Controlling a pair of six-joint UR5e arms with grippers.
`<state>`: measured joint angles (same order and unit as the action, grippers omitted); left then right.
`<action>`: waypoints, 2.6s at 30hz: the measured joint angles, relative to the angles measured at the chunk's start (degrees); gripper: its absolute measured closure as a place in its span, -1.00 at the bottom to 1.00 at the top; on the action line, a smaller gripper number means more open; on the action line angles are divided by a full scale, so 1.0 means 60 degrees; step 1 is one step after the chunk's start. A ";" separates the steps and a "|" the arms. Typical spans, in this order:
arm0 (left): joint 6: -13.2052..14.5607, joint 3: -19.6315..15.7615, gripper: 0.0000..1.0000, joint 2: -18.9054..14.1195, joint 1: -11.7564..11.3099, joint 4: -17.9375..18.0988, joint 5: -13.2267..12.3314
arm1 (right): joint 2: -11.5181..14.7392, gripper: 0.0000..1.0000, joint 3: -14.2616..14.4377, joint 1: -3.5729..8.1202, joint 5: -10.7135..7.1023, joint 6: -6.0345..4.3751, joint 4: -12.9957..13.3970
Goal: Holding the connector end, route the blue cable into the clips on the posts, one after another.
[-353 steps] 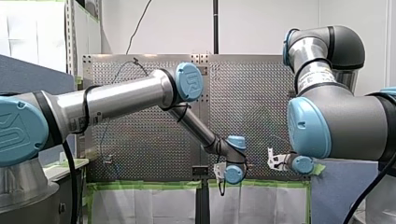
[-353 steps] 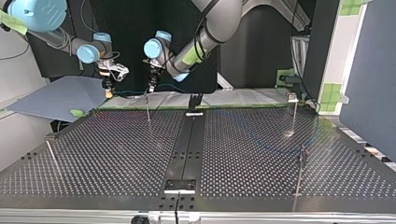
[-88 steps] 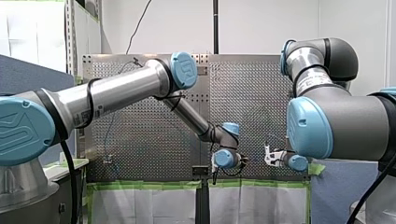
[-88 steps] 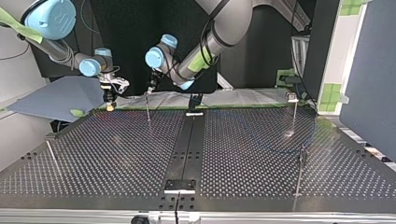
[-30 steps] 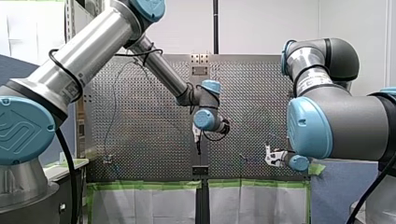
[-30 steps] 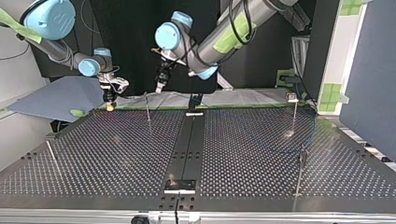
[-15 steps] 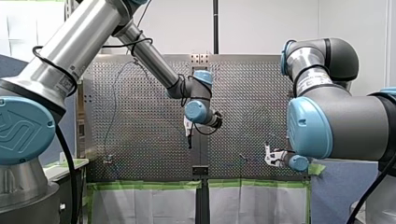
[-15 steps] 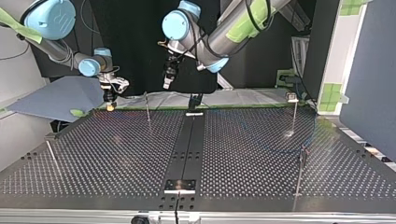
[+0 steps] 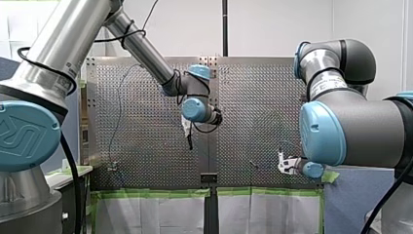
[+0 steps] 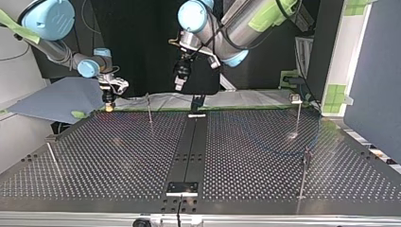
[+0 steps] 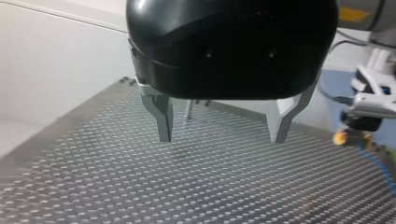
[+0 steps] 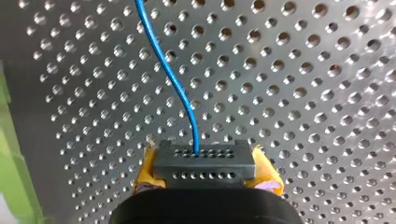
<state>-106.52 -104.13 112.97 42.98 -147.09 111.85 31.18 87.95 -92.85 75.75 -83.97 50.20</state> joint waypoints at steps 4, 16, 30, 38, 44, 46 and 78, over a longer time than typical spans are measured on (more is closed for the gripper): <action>-0.0230 -0.0382 -1.00 -0.0380 -0.0106 0.0374 0.0011 | 0.0168 1.00 0.0017 0.0070 -0.0070 0.0303 -0.0314; -0.0752 -0.1414 -1.00 -0.1413 -0.0333 0.1406 0.0277 | 0.1052 1.00 0.0670 0.0257 -0.0140 0.0479 -0.0367; -0.0706 -0.2517 -1.00 -0.2515 -0.0206 0.2435 0.0926 | 0.2201 1.00 0.0978 0.0107 0.0270 0.0335 -0.0051; -0.0688 -0.2655 -1.00 -0.2652 -0.0201 0.2493 0.0907 | 0.2338 1.00 0.0980 0.0102 0.0267 0.0243 -0.0017; -0.0688 -0.2656 -1.00 -0.2655 -0.0201 0.2495 0.0907 | 0.2342 1.00 0.0980 0.0101 0.0267 0.0241 -0.0016; -0.0688 -0.2657 -1.00 -0.2656 -0.0201 0.2495 0.0907 | 0.2343 1.00 0.0980 0.0101 0.0267 0.0240 -0.0016; -0.0688 -0.2658 -1.00 -0.2657 -0.0201 0.2495 0.0907 | 0.2343 1.00 0.0980 0.0101 0.0267 0.0240 -0.0016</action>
<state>-110.65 -120.08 97.03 41.77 -132.11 117.29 45.23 93.83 -92.24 77.35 -82.53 50.11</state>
